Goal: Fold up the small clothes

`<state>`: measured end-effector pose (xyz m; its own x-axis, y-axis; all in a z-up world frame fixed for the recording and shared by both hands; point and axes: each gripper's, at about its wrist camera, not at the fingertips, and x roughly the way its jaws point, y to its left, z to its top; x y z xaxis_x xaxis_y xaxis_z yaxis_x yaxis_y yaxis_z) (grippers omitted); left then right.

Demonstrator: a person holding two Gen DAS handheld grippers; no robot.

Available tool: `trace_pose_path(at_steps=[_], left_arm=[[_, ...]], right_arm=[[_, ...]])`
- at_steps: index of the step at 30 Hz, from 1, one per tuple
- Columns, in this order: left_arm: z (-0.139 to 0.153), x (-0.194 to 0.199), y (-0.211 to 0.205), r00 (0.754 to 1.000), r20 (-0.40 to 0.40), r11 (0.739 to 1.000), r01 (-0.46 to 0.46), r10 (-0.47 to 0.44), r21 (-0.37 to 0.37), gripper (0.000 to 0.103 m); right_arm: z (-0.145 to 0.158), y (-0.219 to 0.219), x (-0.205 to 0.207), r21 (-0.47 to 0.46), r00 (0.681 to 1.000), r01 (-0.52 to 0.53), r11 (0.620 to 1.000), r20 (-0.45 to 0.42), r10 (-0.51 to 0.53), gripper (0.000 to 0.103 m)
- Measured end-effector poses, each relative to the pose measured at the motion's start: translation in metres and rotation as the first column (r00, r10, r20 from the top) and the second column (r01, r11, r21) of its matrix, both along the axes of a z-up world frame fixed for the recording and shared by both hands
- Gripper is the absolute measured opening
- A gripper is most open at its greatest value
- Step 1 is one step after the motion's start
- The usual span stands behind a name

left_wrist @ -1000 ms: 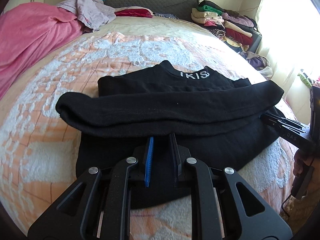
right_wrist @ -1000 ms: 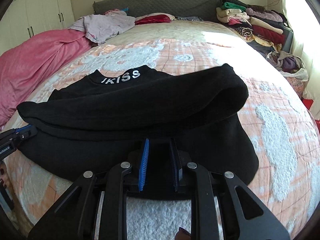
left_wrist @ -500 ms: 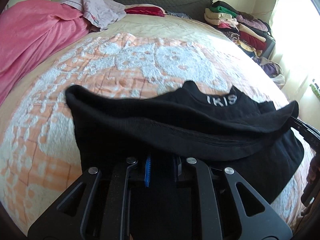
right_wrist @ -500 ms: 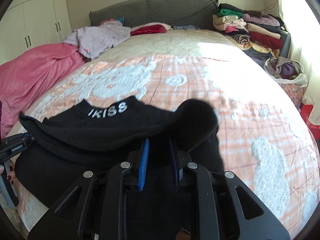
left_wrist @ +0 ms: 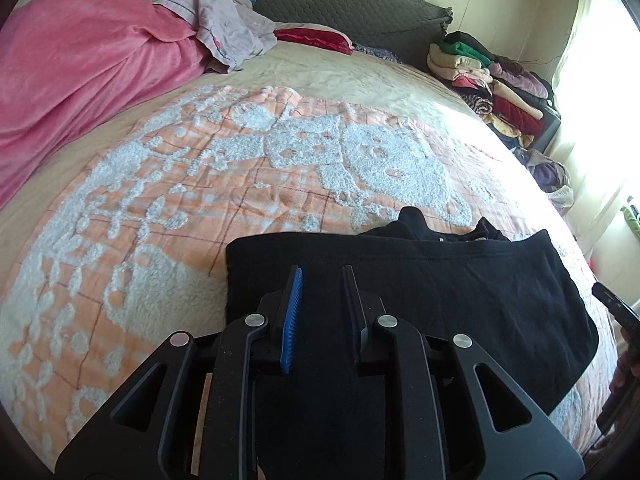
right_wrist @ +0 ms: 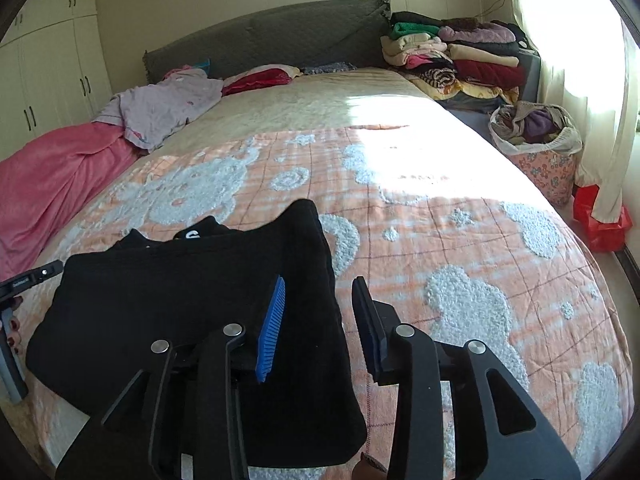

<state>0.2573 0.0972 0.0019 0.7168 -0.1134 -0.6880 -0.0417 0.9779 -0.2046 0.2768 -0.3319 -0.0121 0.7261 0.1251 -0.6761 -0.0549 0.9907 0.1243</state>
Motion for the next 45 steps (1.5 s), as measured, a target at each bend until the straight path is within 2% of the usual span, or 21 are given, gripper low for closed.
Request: trace_pose_path(at_steps=[3, 7, 13, 21, 24, 27, 28, 30, 33, 35, 41, 45], left_arm=[[-0.002, -0.018, 0.008, 1.000, 0.008, 1.000, -0.012, 0.012, 0.001, 0.020], [-0.012, -0.042, 0.023, 0.999, 0.000, 0.999, -0.046, 0.046, -0.028, 0.031], [-0.036, -0.061, 0.031, 0.996, -0.065, 0.991, -0.062, 0.055, -0.115, 0.038], [-0.042, -0.075, 0.033, 0.994, -0.084, 0.976, -0.088, 0.072, -0.200, 0.040], [-0.043, -0.081, 0.032, 0.994, -0.084, 0.970, -0.088, 0.070, -0.227, 0.040], [-0.044, -0.084, 0.031, 0.993, -0.090, 0.959, -0.094, 0.072, -0.268, 0.035], [-0.044, -0.084, 0.031, 0.994, -0.090, 0.954, -0.092, 0.069, -0.284, 0.029], [-0.044, -0.085, 0.030, 0.994, -0.090, 0.945, -0.081, 0.055, -0.316, 0.022], [-0.040, -0.088, 0.025, 0.996, -0.081, 0.957, -0.068, 0.048, -0.281, 0.011], [-0.036, -0.089, 0.020, 0.996, -0.071, 0.968, -0.063, 0.047, -0.242, 0.008], [-0.032, -0.092, 0.014, 0.997, -0.073, 0.988, -0.046, 0.035, -0.148, 0.007], [-0.036, -0.091, 0.009, 0.996, -0.090, 0.996, -0.036, 0.028, -0.082, 0.008]], right_arm=[[-0.017, -0.003, 0.005, 0.011, 0.999, 0.013, 1.000, -0.035, -0.013, 0.039], [-0.031, -0.004, 0.003, 0.045, 0.999, -0.016, 0.999, -0.050, 0.018, 0.050], [-0.039, -0.013, 0.000, 0.128, 0.997, -0.031, 0.991, -0.068, 0.040, 0.051], [-0.044, -0.025, -0.006, 0.218, 0.997, -0.029, 0.975, -0.065, 0.044, 0.051], [-0.042, -0.026, -0.009, 0.222, 0.997, -0.038, 0.974, -0.057, 0.052, 0.050], [-0.040, -0.025, -0.012, 0.231, 0.997, -0.053, 0.971, -0.050, 0.067, 0.039], [-0.040, -0.024, -0.013, 0.231, 0.996, -0.056, 0.971, -0.049, 0.069, 0.035], [-0.039, -0.020, -0.015, 0.217, 0.996, -0.067, 0.974, -0.045, 0.079, 0.025], [-0.038, -0.017, -0.018, 0.189, 0.996, -0.073, 0.979, -0.042, 0.082, 0.014], [-0.036, -0.018, -0.020, 0.181, 0.997, -0.066, 0.981, -0.035, 0.074, 0.008], [-0.031, -0.009, -0.030, 0.046, 0.998, -0.045, 0.998, -0.035, 0.047, 0.008], [-0.047, -0.020, -0.030, 0.103, 0.996, -0.016, 0.995, -0.082, 0.025, 0.008]])
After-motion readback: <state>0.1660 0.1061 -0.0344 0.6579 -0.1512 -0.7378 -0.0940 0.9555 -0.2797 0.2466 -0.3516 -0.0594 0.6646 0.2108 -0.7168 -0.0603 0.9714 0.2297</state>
